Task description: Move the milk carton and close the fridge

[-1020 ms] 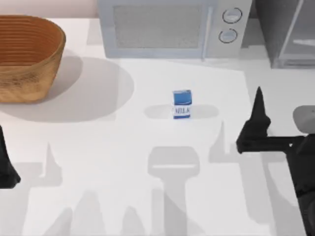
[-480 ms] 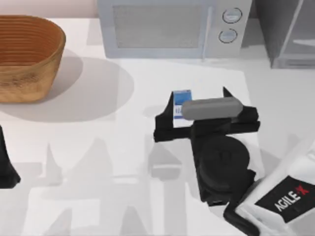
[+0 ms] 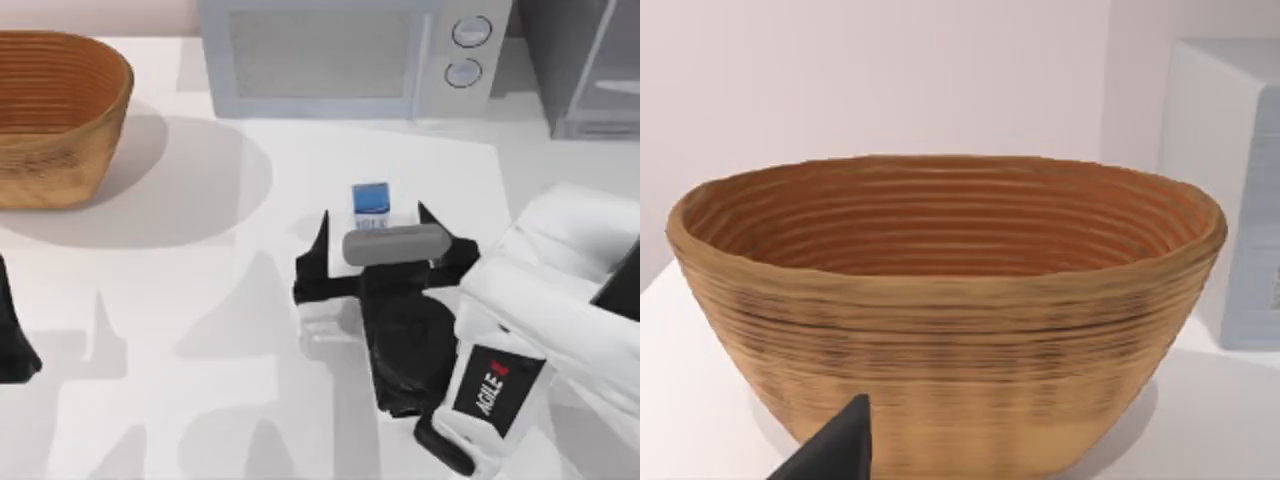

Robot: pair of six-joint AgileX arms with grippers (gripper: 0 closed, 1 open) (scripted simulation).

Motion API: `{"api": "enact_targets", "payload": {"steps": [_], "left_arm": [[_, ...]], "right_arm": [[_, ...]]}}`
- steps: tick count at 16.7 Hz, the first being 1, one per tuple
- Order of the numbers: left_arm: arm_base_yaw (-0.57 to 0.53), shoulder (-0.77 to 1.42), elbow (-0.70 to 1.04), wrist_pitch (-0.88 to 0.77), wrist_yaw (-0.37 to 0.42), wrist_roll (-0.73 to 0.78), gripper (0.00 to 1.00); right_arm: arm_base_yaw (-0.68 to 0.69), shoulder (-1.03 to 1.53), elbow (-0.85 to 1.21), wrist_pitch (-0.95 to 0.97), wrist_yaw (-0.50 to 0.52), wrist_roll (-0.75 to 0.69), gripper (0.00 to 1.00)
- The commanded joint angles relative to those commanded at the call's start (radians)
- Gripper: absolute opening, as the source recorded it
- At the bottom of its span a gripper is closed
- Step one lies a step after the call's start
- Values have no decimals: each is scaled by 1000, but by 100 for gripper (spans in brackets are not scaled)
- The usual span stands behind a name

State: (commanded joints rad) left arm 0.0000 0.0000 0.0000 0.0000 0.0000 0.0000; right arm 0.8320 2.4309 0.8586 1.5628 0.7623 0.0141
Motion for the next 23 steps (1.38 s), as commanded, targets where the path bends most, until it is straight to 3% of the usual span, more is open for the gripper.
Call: {"api": "enact_targets", "payload": {"steps": [16, 23], "left_arm": [[0, 0, 0, 0, 0, 0, 100], [0, 0, 0, 0, 0, 0, 100]], "right_arm": [[-71, 36, 136, -99, -71, -1, 100], [-71, 36, 136, -99, -71, -1, 47]]}}
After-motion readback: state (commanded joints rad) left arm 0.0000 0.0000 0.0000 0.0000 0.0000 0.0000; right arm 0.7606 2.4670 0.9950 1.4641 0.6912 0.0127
